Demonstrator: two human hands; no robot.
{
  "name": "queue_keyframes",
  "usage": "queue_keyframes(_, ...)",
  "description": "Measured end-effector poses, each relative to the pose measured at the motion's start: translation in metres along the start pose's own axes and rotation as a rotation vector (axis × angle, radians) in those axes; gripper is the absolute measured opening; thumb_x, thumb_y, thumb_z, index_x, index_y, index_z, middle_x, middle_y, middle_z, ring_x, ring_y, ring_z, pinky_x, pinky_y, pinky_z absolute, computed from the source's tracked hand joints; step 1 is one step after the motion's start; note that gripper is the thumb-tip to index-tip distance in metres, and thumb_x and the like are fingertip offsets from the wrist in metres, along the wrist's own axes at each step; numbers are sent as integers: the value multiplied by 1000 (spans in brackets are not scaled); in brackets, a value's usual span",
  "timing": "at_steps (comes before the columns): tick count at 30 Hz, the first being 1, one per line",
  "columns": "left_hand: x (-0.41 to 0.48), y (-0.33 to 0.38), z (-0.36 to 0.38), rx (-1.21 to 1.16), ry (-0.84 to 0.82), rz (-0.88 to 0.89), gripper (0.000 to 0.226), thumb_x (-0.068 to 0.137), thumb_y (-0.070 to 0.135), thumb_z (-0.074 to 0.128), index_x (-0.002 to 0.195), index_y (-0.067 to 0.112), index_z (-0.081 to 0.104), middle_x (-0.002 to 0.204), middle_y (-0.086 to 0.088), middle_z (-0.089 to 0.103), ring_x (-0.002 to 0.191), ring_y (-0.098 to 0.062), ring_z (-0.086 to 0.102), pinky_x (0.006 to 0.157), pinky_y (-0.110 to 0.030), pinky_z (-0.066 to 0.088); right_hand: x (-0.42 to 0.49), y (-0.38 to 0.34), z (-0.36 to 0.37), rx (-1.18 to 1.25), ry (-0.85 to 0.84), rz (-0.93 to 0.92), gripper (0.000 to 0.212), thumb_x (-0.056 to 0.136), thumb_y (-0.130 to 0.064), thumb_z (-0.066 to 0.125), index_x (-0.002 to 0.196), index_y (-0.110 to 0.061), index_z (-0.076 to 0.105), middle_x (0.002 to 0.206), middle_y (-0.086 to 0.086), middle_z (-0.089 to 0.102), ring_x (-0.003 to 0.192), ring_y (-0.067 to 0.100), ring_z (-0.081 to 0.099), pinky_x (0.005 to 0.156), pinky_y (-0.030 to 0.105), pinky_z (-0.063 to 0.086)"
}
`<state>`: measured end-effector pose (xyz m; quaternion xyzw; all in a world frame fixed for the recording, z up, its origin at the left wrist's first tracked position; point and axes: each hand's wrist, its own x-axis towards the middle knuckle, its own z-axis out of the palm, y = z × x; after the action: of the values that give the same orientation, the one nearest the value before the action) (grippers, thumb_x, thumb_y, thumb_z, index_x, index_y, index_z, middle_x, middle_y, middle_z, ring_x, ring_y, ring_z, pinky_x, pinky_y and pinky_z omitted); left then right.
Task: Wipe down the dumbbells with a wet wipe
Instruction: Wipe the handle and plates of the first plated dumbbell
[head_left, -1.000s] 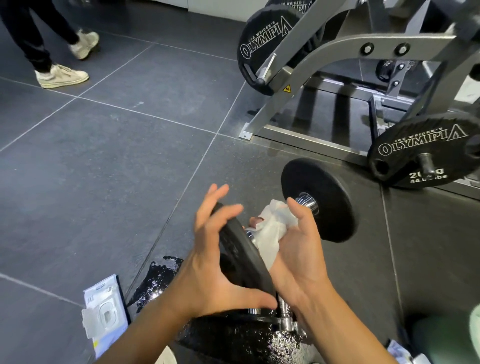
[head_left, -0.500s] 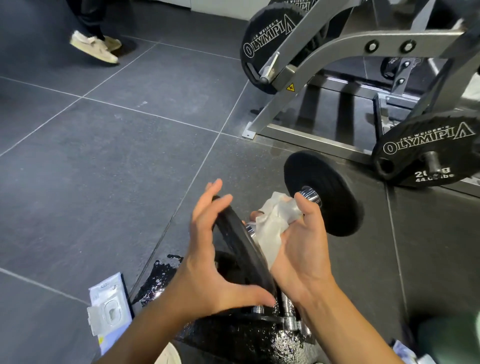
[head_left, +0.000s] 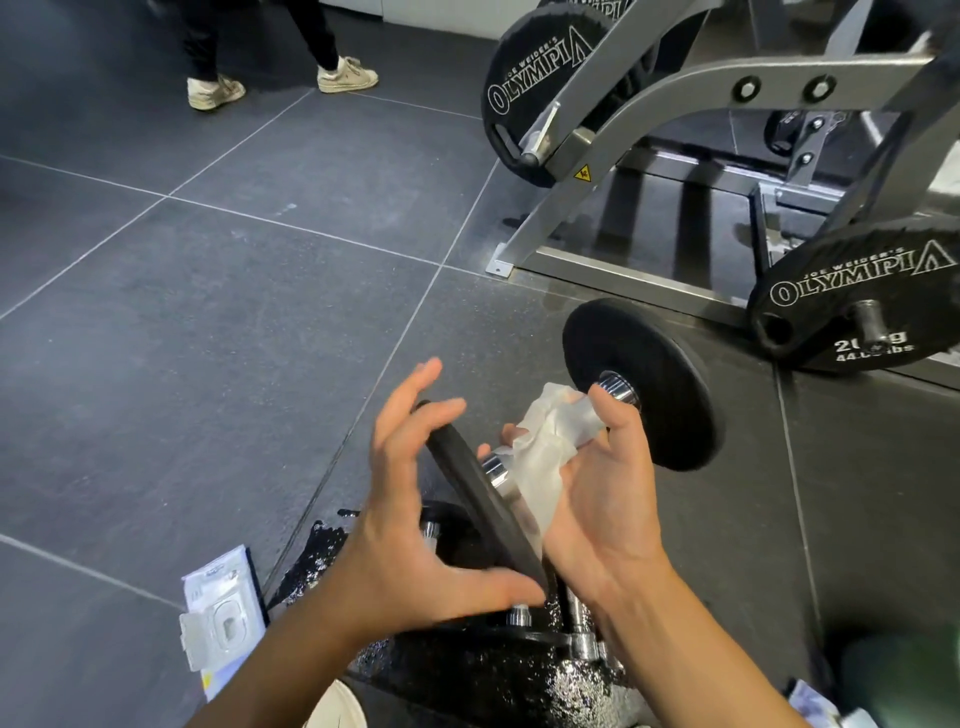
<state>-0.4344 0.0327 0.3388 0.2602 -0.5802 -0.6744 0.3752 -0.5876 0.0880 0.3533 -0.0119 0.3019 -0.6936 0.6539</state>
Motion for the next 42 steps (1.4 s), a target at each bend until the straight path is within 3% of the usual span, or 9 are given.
queue_keyframes(7,-3,16,16,-401,44,-537,48,76,76,54,77,39,85,85,3,82,87,-17,80,87,-68,56,-5,4,4,61,1,58,44,89,-53,65,74,-11,68,80,11,56,82,32,58,90,48,44)
queue_keyframes(11,-5,6,8,-73,-29,-173,98,42,74,94,129,52,54,128,12,67,113,1,69,89,-46,62,-6,1,1,74,11,45,44,88,-51,64,76,-9,67,78,12,57,81,31,58,87,44,46)
queue_keyframes(15,-8,-8,0,227,86,171,89,75,81,70,150,46,37,168,5,31,158,-13,27,123,-48,35,-3,-4,-2,55,26,-24,34,89,-49,67,81,-16,66,79,13,55,83,32,56,99,50,39)
queue_keyframes(22,-2,24,27,-478,43,-630,60,83,76,43,71,36,85,96,0,84,93,-24,81,91,-71,53,-2,-3,-6,66,25,11,37,86,-52,67,84,-16,61,80,12,52,83,31,53,88,44,42)
queue_keyframes(24,-8,21,33,-408,99,-487,33,78,62,70,91,36,84,90,7,82,88,-15,80,78,-58,62,-1,-4,-8,73,14,2,36,87,-52,67,84,-16,60,81,12,51,84,31,51,86,43,43)
queue_keyframes(27,-12,2,24,77,73,-38,88,58,49,88,136,42,48,129,18,67,119,-4,67,92,-27,57,2,-9,-9,42,-10,-43,33,88,-50,66,91,-19,55,86,12,47,84,30,49,84,42,43)
queue_keyframes(30,-14,-17,10,425,135,325,83,80,63,76,147,32,38,159,-10,37,152,-30,37,118,-55,38,3,-12,-11,35,-13,-57,32,86,-46,67,93,-18,52,87,12,48,84,30,49,87,43,38)
queue_keyframes(37,-4,1,25,-700,194,-698,65,77,81,58,126,38,63,114,-5,81,101,-37,79,78,-68,57,3,-12,-13,-5,4,-82,20,74,-25,58,89,-12,53,81,12,49,76,29,50,77,40,44)
queue_keyframes(42,-15,10,38,-607,187,-412,68,62,63,84,122,37,62,102,-7,76,83,-19,80,61,-43,63,4,-16,-16,-63,-102,-121,28,62,-14,66,87,-9,54,80,14,49,80,33,48,84,49,43)
